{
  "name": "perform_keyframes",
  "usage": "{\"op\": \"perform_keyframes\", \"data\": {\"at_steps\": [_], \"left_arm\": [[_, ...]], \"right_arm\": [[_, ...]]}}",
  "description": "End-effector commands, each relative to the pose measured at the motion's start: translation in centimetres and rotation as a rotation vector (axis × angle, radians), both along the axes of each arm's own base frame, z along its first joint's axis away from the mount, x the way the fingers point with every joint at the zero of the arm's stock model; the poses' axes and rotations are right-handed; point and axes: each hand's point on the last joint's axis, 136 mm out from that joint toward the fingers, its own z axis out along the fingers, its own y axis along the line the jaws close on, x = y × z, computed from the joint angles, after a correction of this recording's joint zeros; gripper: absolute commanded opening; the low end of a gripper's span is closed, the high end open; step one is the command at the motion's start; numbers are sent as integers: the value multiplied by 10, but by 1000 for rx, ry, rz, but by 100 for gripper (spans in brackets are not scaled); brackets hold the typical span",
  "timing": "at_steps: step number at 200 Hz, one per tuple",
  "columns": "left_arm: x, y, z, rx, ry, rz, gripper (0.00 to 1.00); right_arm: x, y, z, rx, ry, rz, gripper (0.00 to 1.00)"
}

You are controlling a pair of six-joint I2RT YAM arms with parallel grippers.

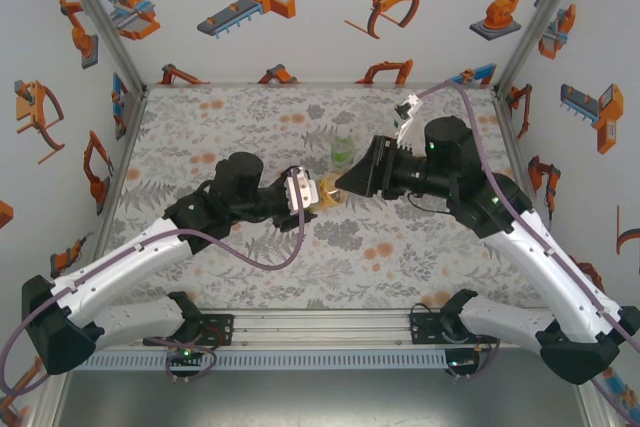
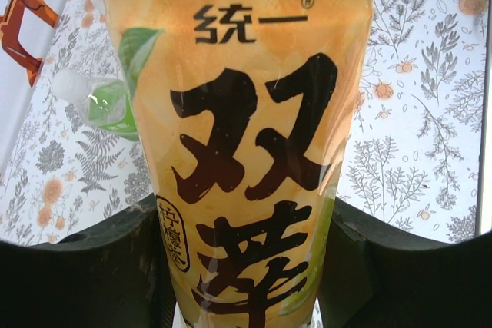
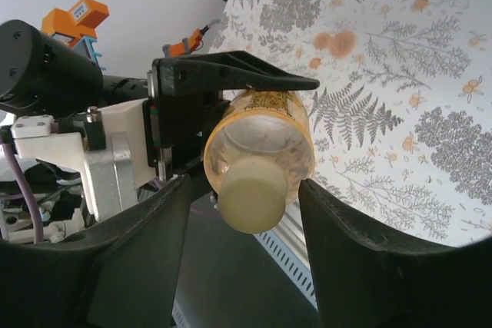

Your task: Screw on the bottle caps

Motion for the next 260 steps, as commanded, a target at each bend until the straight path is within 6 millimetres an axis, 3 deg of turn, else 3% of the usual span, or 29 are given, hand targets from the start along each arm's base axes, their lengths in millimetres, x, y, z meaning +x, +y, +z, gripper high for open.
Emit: {"op": "perform_keyframes", "data": {"at_steps": [1,60,164,201,218,245,260], "left_arm": [[4,0,12,-6,-36,12,0],[2,1,10,0,-38,3,0],[0,4,7,27,-37,-5,0],[1,4,8,28,-34,3,1],[2,5,10,24,-34,9,10],[2,5,13,16,-35,14,36],[1,7,16,-1,-37,19,55]], "right_arm": [[0,2,-8,3,46,12,53],[6,3,-18,-15,71,5,40],[11,2,-24,-24,86,-8,44],[11,2,-26,-30,89,-3,33],[12,3,-28,-34,94,-2,27],[13,4,-29,-40,91,-3,20],[15,4,-29,-51,87,-5,17]]}}
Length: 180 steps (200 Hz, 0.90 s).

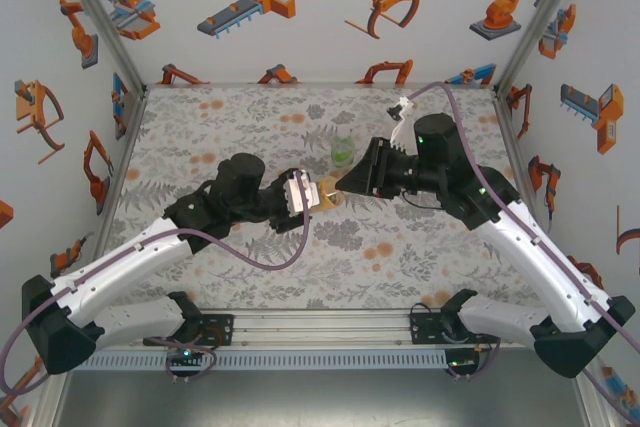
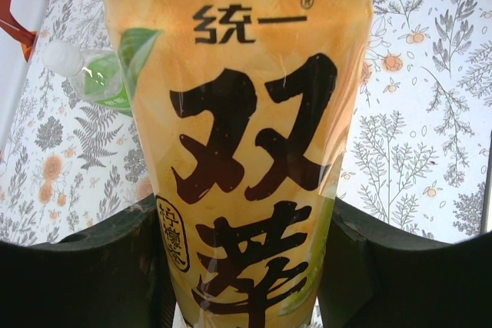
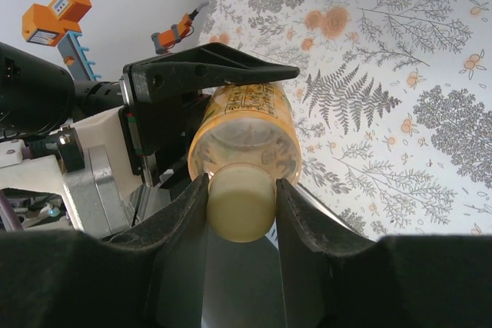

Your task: Screw on the bottle caps

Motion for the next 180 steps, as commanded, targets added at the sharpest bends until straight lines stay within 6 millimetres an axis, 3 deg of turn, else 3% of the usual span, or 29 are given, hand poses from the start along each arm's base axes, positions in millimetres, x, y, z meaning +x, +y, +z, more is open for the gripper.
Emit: {"op": "perform_keyframes", "data": {"at_steps": [1,30,44,89,137,180], "left_arm": [[-2,-1,29,-68,-40,-8,57],[-4,3,40,-117,-60,-1,83],[-6,6,46,-139,-63,4,87],[0,22,67,-203,-24,52,91],[31,50,65,-156,2,204,91],[40,62,58,-141,11,228,91]], "right_arm": [[5,0,-6,-25,7,-10,17],[13,-4,-15,-101,4,-30,12],[18,-6,-20,-145,3,-38,11],[43,-19,-43,-365,-21,-83,9],[88,-23,-57,-590,-85,-126,10],[129,-12,-64,-714,-147,-130,10]]}}
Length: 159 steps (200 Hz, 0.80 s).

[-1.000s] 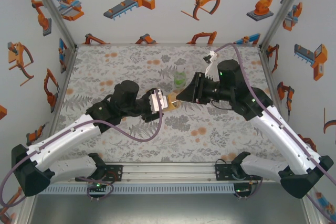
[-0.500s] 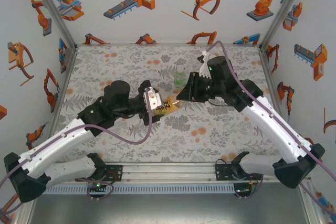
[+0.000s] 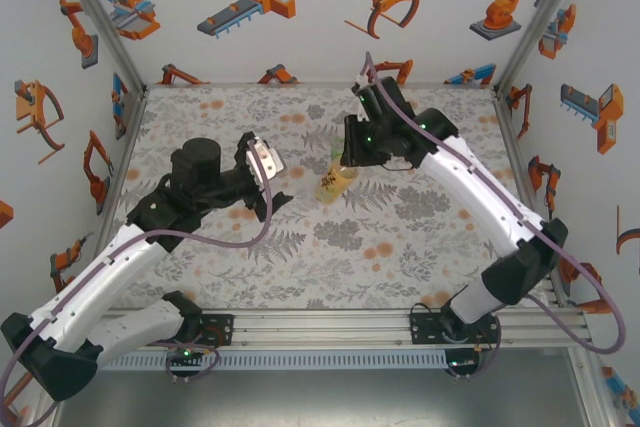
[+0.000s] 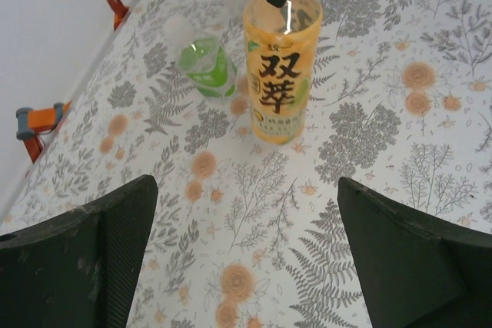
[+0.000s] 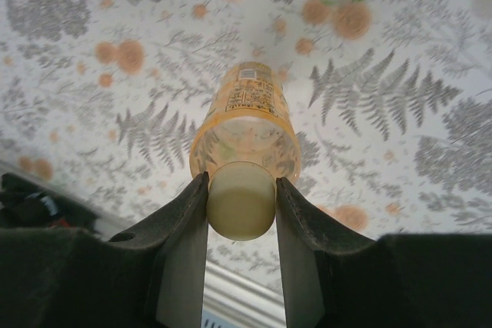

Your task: Screw on the bottle caps

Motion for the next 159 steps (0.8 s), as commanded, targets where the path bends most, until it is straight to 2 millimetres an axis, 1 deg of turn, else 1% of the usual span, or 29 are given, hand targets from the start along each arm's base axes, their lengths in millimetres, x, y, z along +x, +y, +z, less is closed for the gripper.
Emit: {"op": "perform_keyframes", "data": {"at_steps": [1,23,53,81,117,135,146,159], "left_arm": [[0,6,2,-3,16,4,91],[5,9,-9,-3,15,26,91],[5,10,-18,-13,40,35,92],[4,10,-21,-21,49,38,92],[5,9,-22,-19,59,34,92],[2,8,-19,-33,49,21,91],[0,8,-17,-43,41,12,92],[-1,8,-16,-52,34,7,92]], "right_arm": [[20,-8,2,-120,-59,0,10],[36,1,-9,-170,-36,16,10],[47,12,-23,-217,23,49,10],[56,22,-34,-205,64,74,11],[62,24,-45,-229,121,82,11],[63,26,-49,-236,136,85,11],[64,27,-51,-236,139,85,12],[65,27,-53,-239,142,84,16]]}}
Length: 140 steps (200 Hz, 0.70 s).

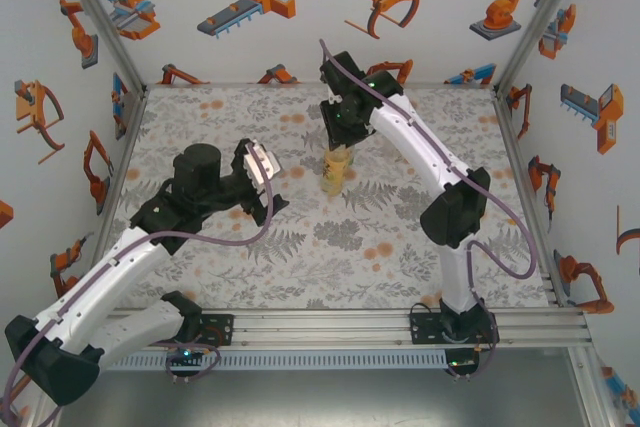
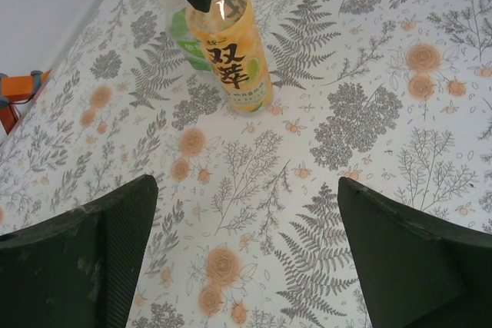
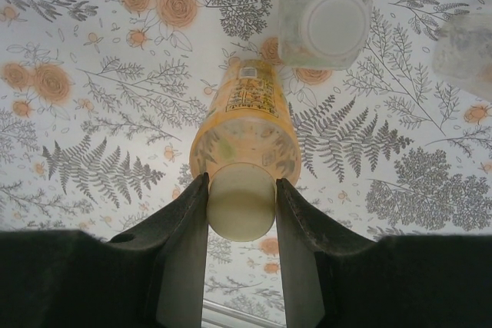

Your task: Screw on the bottle caps

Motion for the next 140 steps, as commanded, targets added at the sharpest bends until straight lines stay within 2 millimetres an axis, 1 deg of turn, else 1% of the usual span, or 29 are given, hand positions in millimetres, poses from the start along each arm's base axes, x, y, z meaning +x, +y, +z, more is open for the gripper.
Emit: {"op": "perform_keyframes", "data": {"at_steps": [1,48,73,100,122,140], "left_arm": [[-6,-1,10,-51,-20,-23,92],[-5,0,10,-52,-23,-19,92],[-4,0,10,-52,-25,-13,92],[-4,0,11,-54,-26,-14,92],[-4,-1,10,-56,-24,-18,92],[-4,-1,11,-58,-21,-16,92]], "right_arm": [[-7,-3,-1,-21,34,17,17],[-4,1,-9,-19,51,17,23],[-4,2,-11,-19,58,18,31],[-4,2,-7,-10,51,16,40],[-3,2,1,-2,38,13,45],[-3,2,9,4,22,14,47]]}}
